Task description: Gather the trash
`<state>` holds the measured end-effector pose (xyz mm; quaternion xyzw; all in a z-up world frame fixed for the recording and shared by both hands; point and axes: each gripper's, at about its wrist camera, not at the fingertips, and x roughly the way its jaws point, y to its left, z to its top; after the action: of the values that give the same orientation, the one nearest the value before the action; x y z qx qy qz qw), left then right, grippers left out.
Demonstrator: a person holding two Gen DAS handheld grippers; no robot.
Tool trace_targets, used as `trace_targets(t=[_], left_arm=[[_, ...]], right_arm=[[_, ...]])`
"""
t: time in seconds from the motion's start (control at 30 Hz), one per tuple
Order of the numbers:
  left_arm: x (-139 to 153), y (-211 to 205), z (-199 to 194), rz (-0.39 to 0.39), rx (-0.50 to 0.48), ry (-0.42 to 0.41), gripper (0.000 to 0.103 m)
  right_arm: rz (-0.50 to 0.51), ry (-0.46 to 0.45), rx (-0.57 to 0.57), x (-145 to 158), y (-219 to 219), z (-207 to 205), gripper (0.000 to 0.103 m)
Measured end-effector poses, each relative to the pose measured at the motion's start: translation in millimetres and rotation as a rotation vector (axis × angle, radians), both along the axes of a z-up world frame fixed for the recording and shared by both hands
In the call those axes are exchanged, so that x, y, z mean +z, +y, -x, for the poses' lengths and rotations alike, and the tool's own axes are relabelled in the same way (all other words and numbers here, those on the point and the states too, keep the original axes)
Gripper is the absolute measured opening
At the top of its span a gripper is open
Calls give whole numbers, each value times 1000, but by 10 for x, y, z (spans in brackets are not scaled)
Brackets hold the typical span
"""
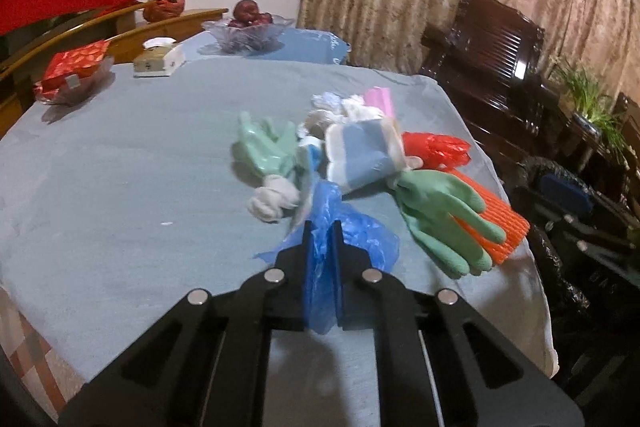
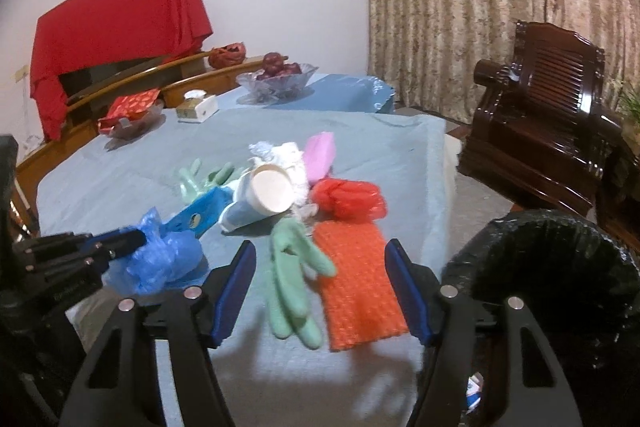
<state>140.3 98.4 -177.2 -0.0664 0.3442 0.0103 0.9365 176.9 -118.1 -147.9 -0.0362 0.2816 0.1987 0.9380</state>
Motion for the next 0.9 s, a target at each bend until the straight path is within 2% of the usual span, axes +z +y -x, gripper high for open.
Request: trace_targets(t=[0.33, 0.4, 0.47, 0.6, 0.9], left_arm=[[-26, 68, -18, 21, -5, 3, 7], [-29, 61, -11, 24, -3, 5, 7], [-26, 61, -21, 26, -3, 7, 7], [2, 51, -18, 23, -3, -4, 7], [246, -44, 27, 22, -24, -55, 7]], right_arm=[[61, 86, 38, -321, 280, -179, 31], [68, 103, 40, -367, 308, -220, 18], [72, 124, 55, -394, 336, -248, 11], [48, 134, 84, -327, 335, -222, 7], [-34, 95, 109, 107, 220, -83, 6]])
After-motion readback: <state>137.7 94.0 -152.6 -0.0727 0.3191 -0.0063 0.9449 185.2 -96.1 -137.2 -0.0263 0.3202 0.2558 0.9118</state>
